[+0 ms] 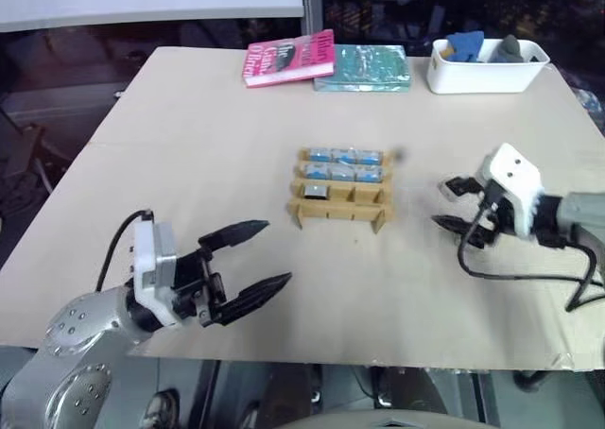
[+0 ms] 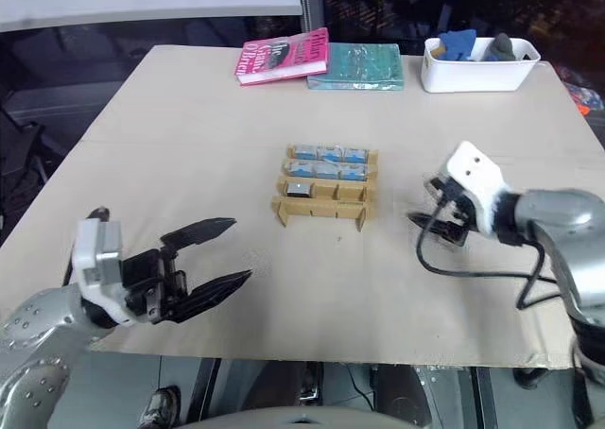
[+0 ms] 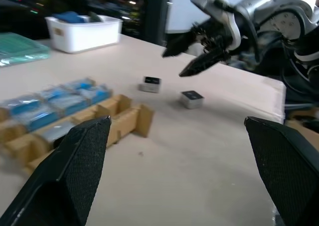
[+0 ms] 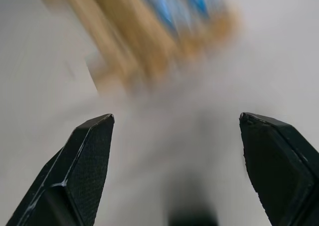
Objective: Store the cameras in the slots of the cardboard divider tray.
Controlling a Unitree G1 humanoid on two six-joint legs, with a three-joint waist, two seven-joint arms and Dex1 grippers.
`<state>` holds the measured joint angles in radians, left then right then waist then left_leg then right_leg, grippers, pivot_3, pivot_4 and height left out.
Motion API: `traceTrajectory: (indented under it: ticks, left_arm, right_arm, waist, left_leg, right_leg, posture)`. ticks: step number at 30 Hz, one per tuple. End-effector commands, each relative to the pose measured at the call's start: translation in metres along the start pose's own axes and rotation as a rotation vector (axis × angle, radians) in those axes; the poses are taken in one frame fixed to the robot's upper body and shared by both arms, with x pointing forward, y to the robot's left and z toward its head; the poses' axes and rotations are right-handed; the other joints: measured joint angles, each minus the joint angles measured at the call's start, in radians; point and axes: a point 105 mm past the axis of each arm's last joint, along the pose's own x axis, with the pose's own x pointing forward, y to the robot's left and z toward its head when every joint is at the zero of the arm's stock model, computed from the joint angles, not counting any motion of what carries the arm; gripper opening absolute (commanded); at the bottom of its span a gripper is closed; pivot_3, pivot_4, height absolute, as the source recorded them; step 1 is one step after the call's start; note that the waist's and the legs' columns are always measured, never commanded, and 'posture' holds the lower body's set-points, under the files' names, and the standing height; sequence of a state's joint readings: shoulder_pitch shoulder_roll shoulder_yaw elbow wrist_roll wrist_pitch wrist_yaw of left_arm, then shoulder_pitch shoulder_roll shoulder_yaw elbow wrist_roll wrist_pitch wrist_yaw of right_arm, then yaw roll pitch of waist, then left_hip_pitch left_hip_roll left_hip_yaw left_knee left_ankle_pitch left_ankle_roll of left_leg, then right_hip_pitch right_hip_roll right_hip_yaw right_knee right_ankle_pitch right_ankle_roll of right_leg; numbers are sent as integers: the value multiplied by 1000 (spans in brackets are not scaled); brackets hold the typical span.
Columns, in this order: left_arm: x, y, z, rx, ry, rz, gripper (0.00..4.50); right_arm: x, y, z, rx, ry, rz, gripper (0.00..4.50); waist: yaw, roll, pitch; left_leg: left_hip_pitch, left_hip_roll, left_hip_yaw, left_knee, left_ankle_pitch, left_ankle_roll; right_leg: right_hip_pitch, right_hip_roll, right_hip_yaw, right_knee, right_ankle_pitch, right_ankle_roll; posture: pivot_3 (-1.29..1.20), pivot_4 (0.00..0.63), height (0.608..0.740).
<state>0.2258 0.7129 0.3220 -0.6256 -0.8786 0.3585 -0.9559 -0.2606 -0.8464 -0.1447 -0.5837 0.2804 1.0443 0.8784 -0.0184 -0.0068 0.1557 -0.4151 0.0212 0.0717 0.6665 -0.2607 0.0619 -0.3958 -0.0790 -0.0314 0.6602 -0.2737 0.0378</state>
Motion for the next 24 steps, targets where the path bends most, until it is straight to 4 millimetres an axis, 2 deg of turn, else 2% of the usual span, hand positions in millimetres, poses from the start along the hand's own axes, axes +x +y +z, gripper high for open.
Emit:
traceTrajectory:
  ticks: [1,6,14,24]
  left_arm:
    - [9,3,1,14,-6,-57,4500]
    - [16,8,0,16,-7,-108,4500]
    - [18,9,-1,19,-10,-118,4500]
    - [14,4,-3,14,-13,-91,4500]
  right_arm:
    - [-10,-8,-5,1,-7,-98,3994]
    - [-5,-13,-25,-1,30,-99,3994]
    - [1,-40,-47,-26,136,-68,3994]
    - [-1,-29,-42,61,123,83,3994]
  waist:
    - [2,0,0]
    - [7,-1,0]
    - [7,-1,1]
    - [10,-1,1]
  left_leg:
    - [0,0,0,0,0,0]
    - [0,0,1,2,0,1]
    - [0,0,2,3,0,1]
    - [0,1,1,3,0,1]
  right_leg:
    - [0,0,0,0,0,0]
    - [1,2,0,1,1,3]
    - [1,9,2,1,1,4]
    - [1,7,2,1,1,4]
  posture:
    - [0,150,740]
    - [0,150,740]
    - [0,150,740]
    - [0,150,740]
